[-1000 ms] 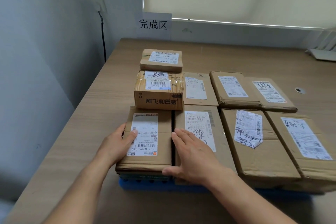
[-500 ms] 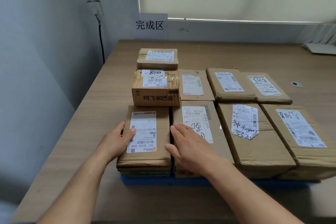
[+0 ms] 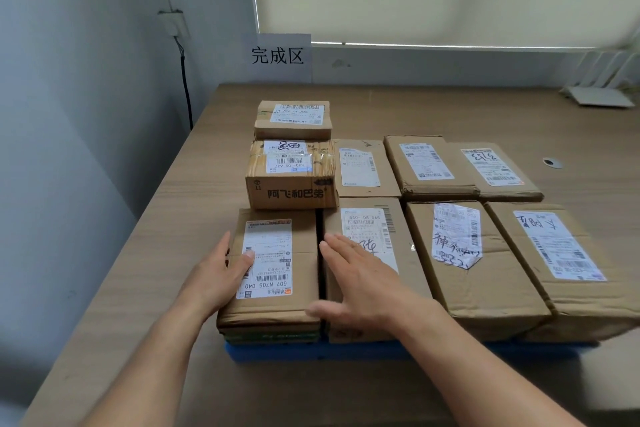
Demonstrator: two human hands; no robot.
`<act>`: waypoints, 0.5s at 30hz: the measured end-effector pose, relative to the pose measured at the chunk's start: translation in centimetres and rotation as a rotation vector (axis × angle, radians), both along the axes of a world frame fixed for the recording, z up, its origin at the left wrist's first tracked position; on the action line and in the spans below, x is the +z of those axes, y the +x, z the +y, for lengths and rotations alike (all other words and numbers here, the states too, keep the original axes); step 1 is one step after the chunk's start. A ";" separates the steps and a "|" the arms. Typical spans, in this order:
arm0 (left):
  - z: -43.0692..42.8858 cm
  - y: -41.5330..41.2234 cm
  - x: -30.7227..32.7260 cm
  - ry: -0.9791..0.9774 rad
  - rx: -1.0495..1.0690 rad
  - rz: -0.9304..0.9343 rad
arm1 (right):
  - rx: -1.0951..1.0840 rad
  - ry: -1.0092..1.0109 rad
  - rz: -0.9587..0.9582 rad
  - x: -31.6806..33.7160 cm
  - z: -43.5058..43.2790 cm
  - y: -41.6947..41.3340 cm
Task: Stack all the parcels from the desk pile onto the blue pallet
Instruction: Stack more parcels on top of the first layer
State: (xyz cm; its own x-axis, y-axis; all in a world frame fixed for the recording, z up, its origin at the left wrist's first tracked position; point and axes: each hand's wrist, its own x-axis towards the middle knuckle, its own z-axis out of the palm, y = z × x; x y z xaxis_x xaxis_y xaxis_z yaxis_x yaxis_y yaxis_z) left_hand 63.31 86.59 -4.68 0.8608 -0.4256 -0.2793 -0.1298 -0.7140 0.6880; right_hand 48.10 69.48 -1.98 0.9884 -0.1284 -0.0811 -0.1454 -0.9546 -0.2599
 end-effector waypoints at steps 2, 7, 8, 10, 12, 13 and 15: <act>0.0 -0.5 0.2 0.045 0.049 -0.135 | -0.044 -0.076 -0.111 0.3 -0.3 0.0; -0.7 -4.5 1.8 -0.078 0.093 -0.512 | -0.122 -0.211 -0.440 -0.1 -1.6 -1.3; -1.1 -5.5 2.1 -0.108 0.075 -0.574 | -0.132 -0.213 -0.464 -0.1 -1.9 -1.7; -2.0 -7.6 2.5 -0.159 0.028 -0.672 | -0.148 -0.218 -0.510 0.4 -2.7 -2.9; -3.5 -9.9 2.8 -0.211 -0.021 -0.714 | -0.173 -0.215 -0.537 0.8 -3.6 -4.6; -4.4 -11.2 3.0 -0.224 -0.050 -0.721 | -0.183 -0.221 -0.539 1.0 -4.0 -5.8; -6.4 -13.8 3.3 -0.232 -0.119 -0.725 | -0.210 -0.232 -0.549 1.4 -5.2 -8.3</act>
State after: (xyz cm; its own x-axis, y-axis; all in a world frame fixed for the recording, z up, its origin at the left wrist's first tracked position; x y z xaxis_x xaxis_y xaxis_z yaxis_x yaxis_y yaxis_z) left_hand 49.54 80.21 -1.38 0.7391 -0.5059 0.4447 -0.6724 -0.5149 0.5318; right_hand 39.79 64.25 -0.57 0.8297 -0.2777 0.4842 -0.2400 -0.9607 -0.1396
